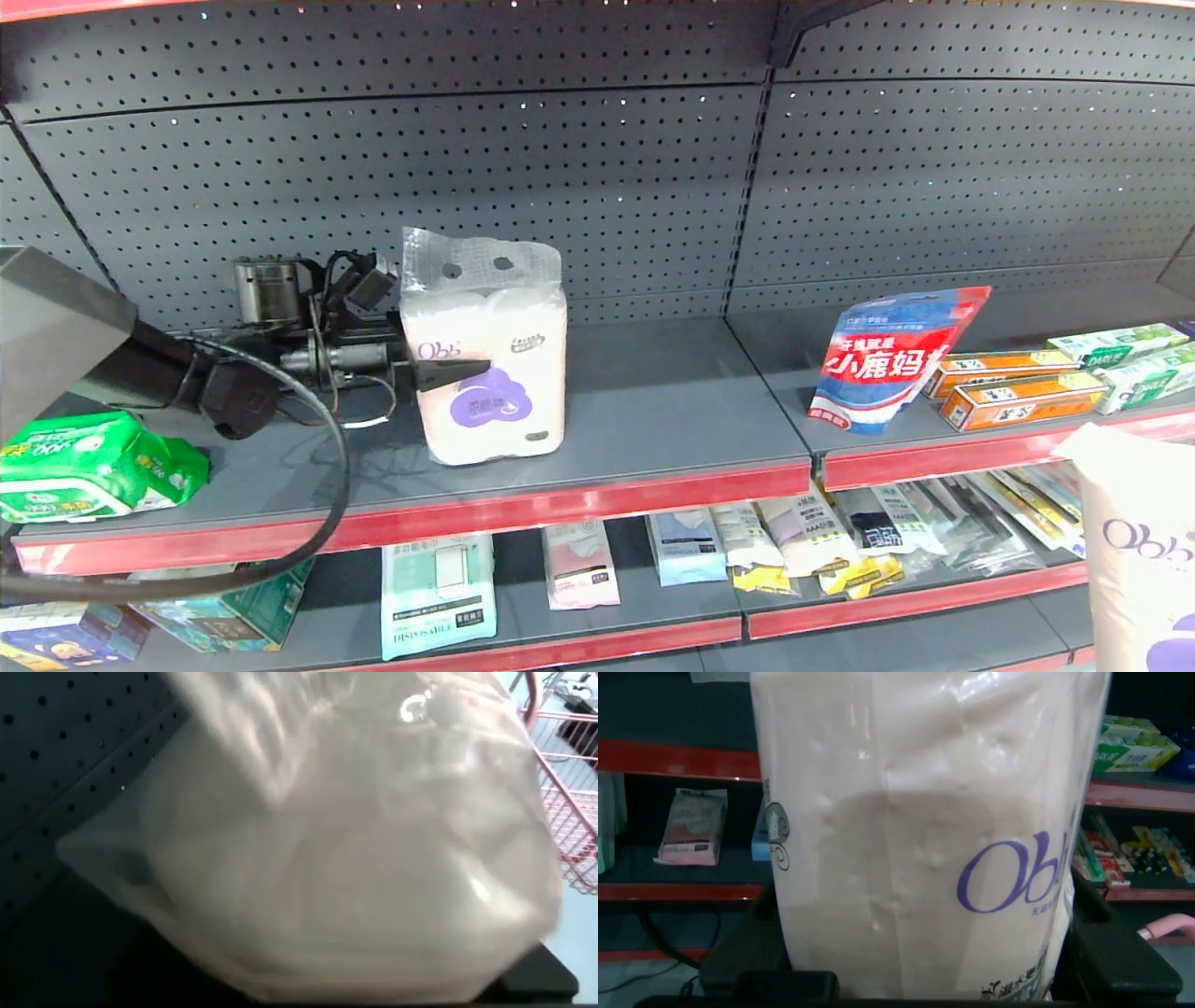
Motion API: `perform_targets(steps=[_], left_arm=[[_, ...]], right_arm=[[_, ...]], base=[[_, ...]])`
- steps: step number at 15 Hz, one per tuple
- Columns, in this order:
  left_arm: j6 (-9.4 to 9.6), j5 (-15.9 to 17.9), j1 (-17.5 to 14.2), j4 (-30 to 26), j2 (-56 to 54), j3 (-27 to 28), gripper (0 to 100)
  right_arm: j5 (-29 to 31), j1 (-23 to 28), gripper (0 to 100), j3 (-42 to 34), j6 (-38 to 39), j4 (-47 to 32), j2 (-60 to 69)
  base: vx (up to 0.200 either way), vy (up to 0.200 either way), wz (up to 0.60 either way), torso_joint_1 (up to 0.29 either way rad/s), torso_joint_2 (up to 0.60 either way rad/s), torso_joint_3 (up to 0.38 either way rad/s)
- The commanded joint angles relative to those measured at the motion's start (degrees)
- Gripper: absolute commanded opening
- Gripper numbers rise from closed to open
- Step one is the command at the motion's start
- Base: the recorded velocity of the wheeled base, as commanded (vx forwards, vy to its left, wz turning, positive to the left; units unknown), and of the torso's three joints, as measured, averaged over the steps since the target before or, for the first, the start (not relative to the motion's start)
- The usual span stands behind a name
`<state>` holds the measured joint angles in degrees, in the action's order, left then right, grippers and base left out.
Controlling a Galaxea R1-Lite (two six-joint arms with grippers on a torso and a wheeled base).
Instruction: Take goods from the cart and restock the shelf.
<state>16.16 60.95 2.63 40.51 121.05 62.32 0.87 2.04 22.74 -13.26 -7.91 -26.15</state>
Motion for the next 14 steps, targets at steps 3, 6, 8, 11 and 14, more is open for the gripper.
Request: perform_targets(steps=[3,6,8,11,14], left_arm=[[0.62,4.17,-2.90,0.45,-6.88,-6.16,0],[2.82,5.14,-2.90,3.08,-6.97,-10.46,0],[2.82,4.44,-2.72,5.28,-6.27,-12.22,0],[2.82,4.35,-2.72,9.59,-2.31,-10.11,0],[2.73,3.30,-2.02,10.38,-0.73,-8.97,0]], right_arm=[[-0.07,-0.10,0,0.20,-0.01,0.00,-0.39],[-0.07,-0.10,0,0.73,-0.01,0.09,-1.10],[-0.07,-0.10,0,1.00,-0.01,0.09,-1.36],[0.01,-0.10,0,1.00,-0.01,0.09,-1.19],[0.01,-0.10,0,1.08,-0.01,0.09,-1.10]], base=[[0.000,0.000,0.00,0.000,0.00,0.000],[0.000,0.000,0.00,0.000,0.00,0.000],[0.000,0.000,0.00,0.000,0.00,0.000],[0.000,0.000,0.00,0.000,0.00,0.000],[0.000,0.000,0.00,0.000,0.00,0.000]])
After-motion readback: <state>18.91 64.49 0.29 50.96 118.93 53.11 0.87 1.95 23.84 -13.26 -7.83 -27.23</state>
